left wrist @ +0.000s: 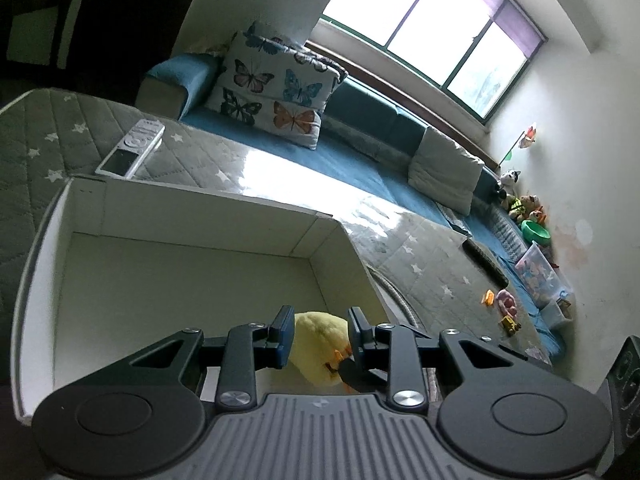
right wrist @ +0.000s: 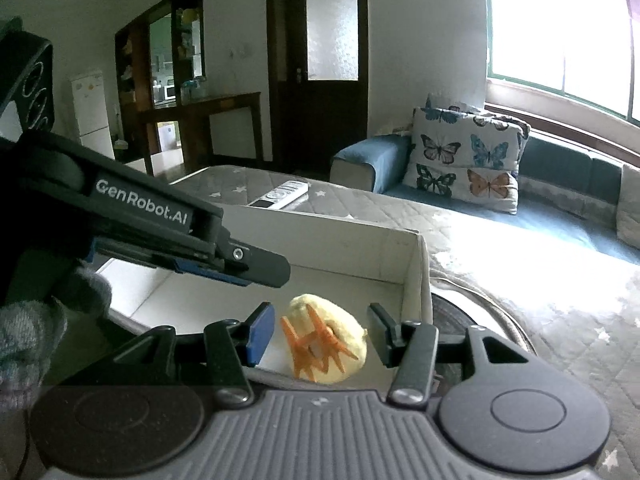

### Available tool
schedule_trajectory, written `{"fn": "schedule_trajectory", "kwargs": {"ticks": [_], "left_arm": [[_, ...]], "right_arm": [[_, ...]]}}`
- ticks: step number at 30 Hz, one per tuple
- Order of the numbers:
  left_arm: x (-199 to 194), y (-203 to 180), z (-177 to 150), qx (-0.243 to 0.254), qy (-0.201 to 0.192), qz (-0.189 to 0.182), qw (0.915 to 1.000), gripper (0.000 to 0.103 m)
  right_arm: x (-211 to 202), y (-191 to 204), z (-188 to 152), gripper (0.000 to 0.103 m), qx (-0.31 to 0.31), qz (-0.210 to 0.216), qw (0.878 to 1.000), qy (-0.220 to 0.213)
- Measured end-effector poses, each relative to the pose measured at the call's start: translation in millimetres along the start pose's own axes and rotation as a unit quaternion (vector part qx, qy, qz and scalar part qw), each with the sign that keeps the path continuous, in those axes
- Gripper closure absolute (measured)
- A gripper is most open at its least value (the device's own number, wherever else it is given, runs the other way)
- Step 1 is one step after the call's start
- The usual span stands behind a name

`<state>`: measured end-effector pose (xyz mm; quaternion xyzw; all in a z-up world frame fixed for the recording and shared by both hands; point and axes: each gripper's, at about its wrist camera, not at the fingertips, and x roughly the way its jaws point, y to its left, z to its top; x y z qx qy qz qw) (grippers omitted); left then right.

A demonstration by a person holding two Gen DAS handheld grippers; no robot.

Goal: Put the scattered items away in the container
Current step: 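Lower the chick plush into the box and open the left gripper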

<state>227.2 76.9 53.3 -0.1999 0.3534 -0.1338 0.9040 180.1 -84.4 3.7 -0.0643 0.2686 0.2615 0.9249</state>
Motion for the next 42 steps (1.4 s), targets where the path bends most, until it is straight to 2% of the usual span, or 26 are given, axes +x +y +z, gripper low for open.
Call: {"fn": "schedule_trajectory", "kwargs": {"ticks": [7,9,17,21,25,29,32,35,36,39,42], "left_arm": [[-27,-10,-14,0.018,-0.02,0.0,0.9996,0.072],[-32,-11,-18,0.016,-0.023,0.0,0.9996,0.072],[-54,-1,-23,0.002,-0.039,0.01,0.9992,0.072],[-58,6,-22,-0.004,-0.043,0.017,0.9989,0.072],[-62,9,-25,-0.002,-0.046,0.024,0.9987,0.072],[-68,11,-30,-0.003,-0.045,0.028,0.9986,0.072],[-71,12,-32,-0.005,-0.046,0.03,0.9985,0.072],[-70,15,-33,-0.008,-0.045,0.032,0.9985,0.072],[-69,15,-33,-0.008,-0.044,0.033,0.9985,0.072],[-68,16,-33,-0.008,-0.041,0.035,0.9985,0.072],[-67,17,-34,-0.01,-0.039,0.037,0.9985,0.072]], "right_arm": [[-34,12,-12,0.043,-0.007,0.011,1.0,-0.013],[-37,15,-15,0.039,-0.01,0.014,1.0,-0.014],[-5,10,-13,0.039,0.008,0.001,1.0,0.012],[8,15,-12,0.039,0.014,0.034,0.999,0.016],[-2,30,-12,0.039,-0.009,0.053,0.999,0.0],[-15,25,-9,0.037,-0.004,-0.012,0.999,-0.036],[-3,7,-5,0.035,0.032,0.003,0.999,-0.008],[13,2,-11,0.035,0.033,0.006,0.999,0.021],[14,3,-12,0.034,0.033,0.008,0.999,0.023],[12,8,-14,0.035,0.036,0.053,0.998,0.015],[5,16,-12,0.035,0.022,0.065,0.998,0.0]]}}
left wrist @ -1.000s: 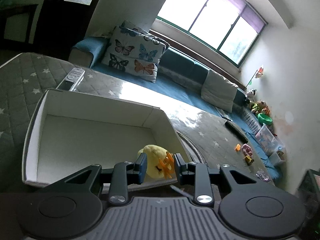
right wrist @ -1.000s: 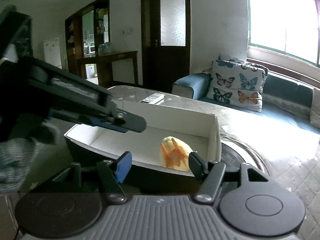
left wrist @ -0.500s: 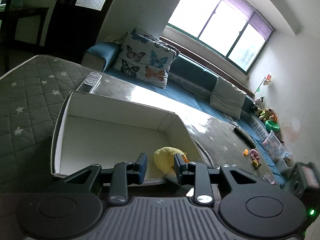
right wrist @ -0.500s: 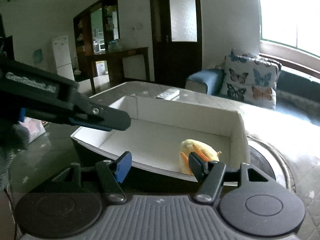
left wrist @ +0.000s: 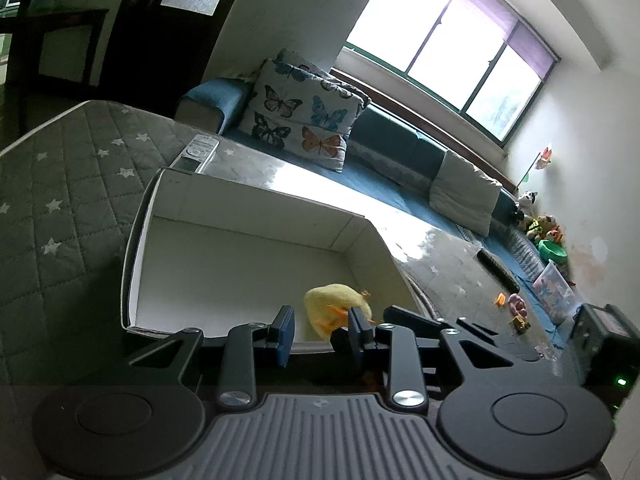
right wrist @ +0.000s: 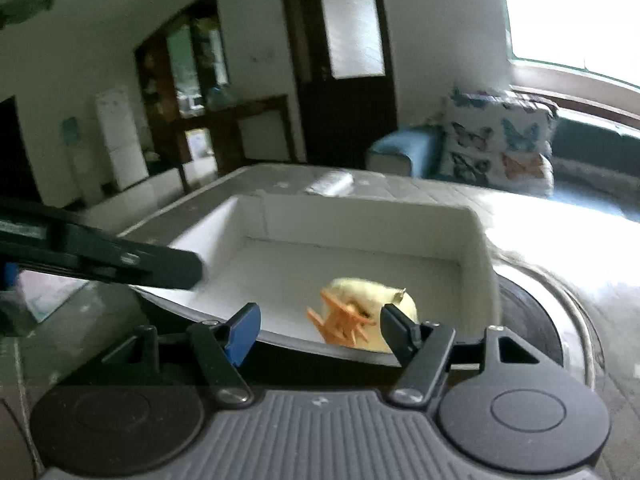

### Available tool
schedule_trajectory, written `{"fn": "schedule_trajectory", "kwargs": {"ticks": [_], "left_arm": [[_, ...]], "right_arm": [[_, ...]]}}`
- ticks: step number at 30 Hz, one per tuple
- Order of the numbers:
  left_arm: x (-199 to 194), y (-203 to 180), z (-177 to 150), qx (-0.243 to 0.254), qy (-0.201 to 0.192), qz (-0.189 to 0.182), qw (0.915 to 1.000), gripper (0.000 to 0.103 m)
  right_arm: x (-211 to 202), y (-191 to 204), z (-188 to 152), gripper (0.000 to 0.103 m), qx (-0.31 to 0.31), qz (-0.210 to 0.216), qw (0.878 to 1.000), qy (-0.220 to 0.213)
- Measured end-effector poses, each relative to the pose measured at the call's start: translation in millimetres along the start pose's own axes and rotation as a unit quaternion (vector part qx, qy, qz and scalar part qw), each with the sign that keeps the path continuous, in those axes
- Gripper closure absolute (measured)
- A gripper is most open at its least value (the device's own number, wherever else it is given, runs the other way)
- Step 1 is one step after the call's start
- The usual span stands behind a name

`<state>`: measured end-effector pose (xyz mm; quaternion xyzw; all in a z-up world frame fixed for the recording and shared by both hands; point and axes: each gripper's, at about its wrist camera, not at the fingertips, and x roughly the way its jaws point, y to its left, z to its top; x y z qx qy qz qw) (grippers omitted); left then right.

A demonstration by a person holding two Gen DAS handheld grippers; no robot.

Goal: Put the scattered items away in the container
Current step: 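Lower the chick plush into the box and open the left gripper, then move the left gripper to the green block and grasp it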

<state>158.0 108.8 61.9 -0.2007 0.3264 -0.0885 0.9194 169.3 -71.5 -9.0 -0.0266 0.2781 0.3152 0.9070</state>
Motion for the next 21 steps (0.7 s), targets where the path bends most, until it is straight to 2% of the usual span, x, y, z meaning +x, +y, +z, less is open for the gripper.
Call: {"fn": "schedule_trajectory", "kwargs": {"ticks": [4,11,21], "left_arm": [[-1,0,-4,0.003,0.003,-0.002,1.0,0.072],[-4,-7,-20,0.021,0.014,-0.007,0.9997,0.072],[-9,-21,-49,0.062,0.012,0.018,0.9978,0.07]], "right_arm": [[-13,9,-1,0.035,-0.022,-0.005,1.0,-0.006],[-41,20,-16,0.035,-0.037,-0.01,0.999,0.008],[-75,40,-57,0.036,-0.047,-0.012,0.998,0.029]]}}
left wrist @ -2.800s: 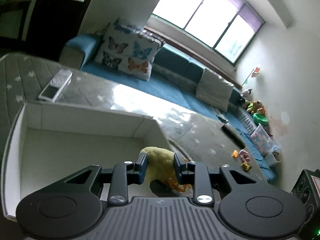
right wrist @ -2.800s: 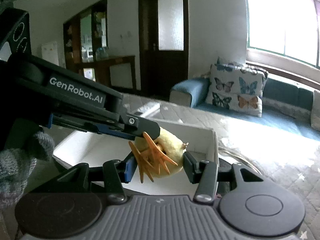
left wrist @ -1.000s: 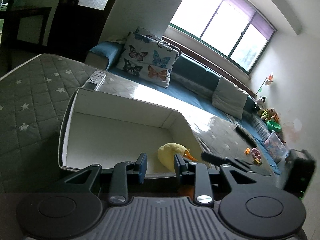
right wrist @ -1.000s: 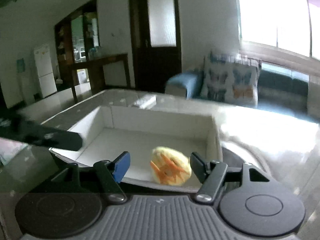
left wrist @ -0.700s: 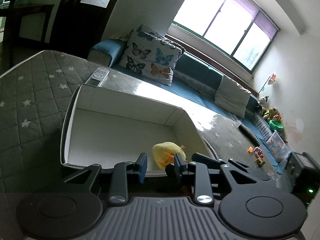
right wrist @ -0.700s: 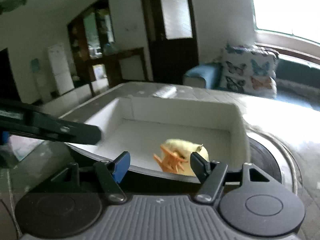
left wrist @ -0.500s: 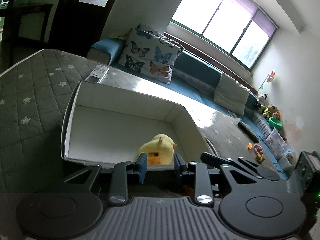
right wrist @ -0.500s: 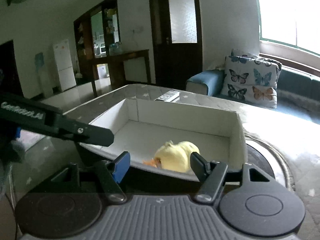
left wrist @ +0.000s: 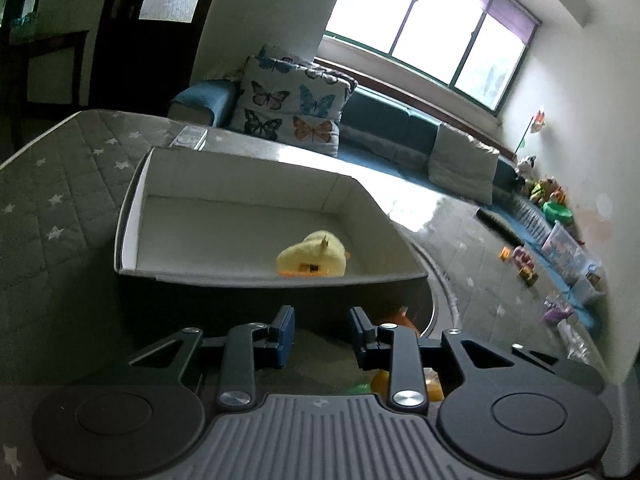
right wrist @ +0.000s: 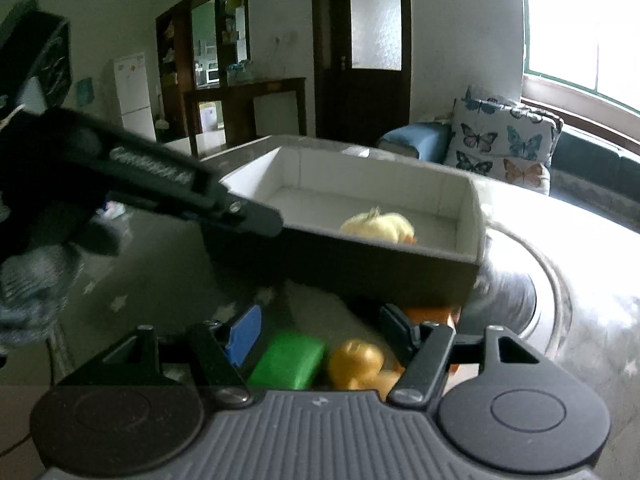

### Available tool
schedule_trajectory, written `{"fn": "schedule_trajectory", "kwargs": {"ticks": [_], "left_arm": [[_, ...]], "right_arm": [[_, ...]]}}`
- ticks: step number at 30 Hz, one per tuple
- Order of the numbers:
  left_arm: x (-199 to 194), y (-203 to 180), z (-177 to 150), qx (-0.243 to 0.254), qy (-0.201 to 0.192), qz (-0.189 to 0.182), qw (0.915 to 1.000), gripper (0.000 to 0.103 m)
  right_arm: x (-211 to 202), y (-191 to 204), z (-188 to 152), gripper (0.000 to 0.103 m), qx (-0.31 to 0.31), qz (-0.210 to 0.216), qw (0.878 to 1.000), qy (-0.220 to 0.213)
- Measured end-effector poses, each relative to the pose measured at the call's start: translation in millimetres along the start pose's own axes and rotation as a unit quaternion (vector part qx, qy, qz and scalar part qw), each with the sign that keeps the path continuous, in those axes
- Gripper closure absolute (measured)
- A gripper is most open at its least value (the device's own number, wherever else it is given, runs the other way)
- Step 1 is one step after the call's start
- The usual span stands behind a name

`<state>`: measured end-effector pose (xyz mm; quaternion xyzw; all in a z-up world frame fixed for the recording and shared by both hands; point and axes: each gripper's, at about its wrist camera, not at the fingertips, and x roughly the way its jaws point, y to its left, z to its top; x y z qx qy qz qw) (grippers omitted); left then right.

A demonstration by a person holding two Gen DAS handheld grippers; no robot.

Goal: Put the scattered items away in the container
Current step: 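Move the left gripper to the green block and grasp it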

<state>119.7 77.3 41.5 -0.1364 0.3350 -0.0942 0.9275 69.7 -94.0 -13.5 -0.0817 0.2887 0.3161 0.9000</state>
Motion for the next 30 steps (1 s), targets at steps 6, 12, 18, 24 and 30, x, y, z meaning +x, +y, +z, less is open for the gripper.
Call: {"fn": "schedule_trajectory", "kwargs": {"ticks": [6,12,18,24,30], "left_arm": [[4,-5,-17,0.002,0.021,-0.006,0.9998,0.07],[9,-12,-31,0.001,0.051,-0.007,0.9987,0.07],[15,-10,-40,-0.012,0.072,-0.009,0.9973,0.07],[20,-9,-45,-0.028,0.085,-0.019,0.9958,0.07],[29,-8,-47,-0.043,0.101,-0.026,0.9936,0.07]], "right_arm": [[-13,14,-17,0.038,0.002,0.001,1.0,0.003],[-10,25,-31,0.041,0.006,0.007,1.0,0.017],[1,29,-34,0.042,0.008,0.011,1.0,0.027],[11,28,-34,0.045,0.011,0.011,0.999,0.032],[19,28,-34,0.049,0.011,0.006,0.999,0.037]]}}
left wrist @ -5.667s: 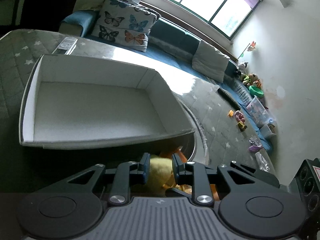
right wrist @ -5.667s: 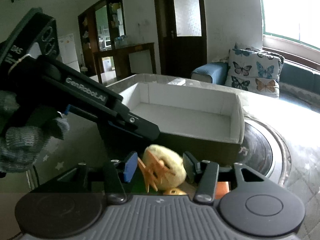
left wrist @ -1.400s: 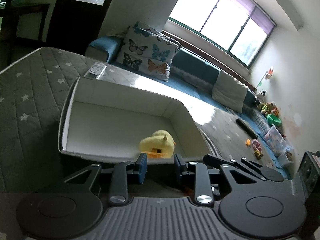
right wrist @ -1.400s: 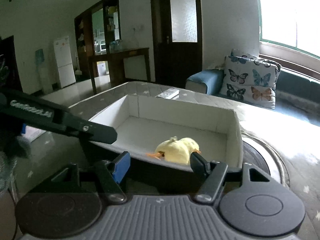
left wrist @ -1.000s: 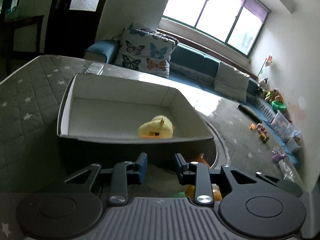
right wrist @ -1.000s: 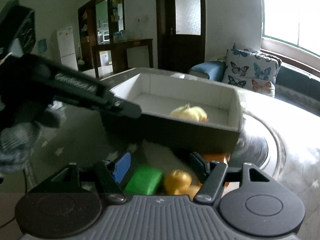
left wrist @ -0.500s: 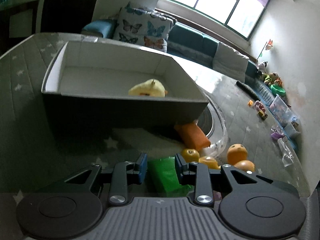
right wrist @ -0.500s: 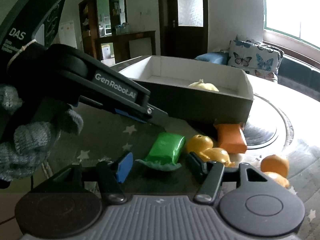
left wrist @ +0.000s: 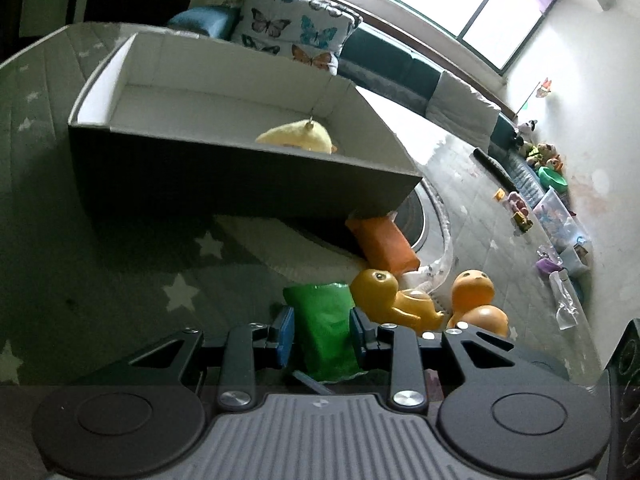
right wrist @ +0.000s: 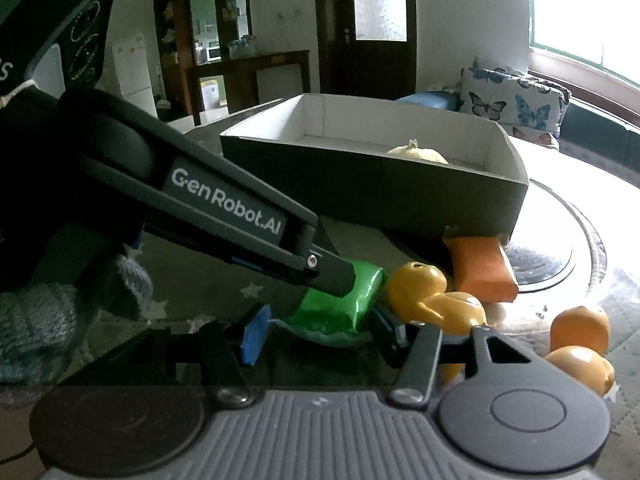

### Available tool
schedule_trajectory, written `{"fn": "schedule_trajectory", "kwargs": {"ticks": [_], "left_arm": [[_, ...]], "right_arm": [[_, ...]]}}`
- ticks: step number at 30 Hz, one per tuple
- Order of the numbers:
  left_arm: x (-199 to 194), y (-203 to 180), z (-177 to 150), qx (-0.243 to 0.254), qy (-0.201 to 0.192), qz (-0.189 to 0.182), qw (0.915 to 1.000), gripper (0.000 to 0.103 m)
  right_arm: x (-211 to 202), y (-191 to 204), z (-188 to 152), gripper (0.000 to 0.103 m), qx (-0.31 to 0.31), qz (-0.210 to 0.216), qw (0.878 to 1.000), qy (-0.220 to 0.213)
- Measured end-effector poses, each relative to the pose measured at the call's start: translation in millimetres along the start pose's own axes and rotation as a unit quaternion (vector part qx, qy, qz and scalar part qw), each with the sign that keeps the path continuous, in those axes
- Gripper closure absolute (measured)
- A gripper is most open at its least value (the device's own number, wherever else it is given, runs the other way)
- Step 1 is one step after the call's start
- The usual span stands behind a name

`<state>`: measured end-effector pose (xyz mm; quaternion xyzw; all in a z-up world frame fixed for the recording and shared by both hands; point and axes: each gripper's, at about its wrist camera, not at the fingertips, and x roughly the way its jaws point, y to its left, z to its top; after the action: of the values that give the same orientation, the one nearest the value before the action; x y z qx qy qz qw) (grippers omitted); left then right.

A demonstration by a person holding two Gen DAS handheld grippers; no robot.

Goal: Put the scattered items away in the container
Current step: 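Move the left gripper to the green block and grasp it, then lift the green block with the left gripper over the box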

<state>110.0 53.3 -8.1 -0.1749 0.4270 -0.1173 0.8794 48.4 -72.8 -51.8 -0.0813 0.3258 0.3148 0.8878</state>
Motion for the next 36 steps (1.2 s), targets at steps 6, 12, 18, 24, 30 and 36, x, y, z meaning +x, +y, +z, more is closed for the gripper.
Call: {"fn": "schedule_trajectory", "kwargs": {"ticks": [6,12,18,24,30,36], "left_arm": [[4,0,0,-0.012,0.006,-0.004,0.9999,0.069],[7,-3,0,-0.016,0.007,0.0,0.9998,0.064],[7,-5,0,-0.02,0.012,0.004,0.9997,0.064],[-6,-15,2,-0.007,0.0,0.009,0.9999,0.064],[-25,-28,19,0.011,-0.03,-0.004,0.9995,0.065],[-24,-44,47,0.034,-0.063,-0.018,0.9973,0.065]], "right_arm": [[6,-1,-2,0.05,0.003,-0.004,1.0,0.002],[9,1,-1,0.05,-0.002,-0.008,1.0,-0.002],[8,0,0,0.051,-0.004,-0.006,1.0,0.0],[-3,4,5,0.051,-0.011,-0.005,1.0,-0.011],[-22,3,21,0.051,-0.024,-0.018,0.999,-0.046],[-30,-12,45,0.051,-0.032,-0.041,0.995,-0.08]]}}
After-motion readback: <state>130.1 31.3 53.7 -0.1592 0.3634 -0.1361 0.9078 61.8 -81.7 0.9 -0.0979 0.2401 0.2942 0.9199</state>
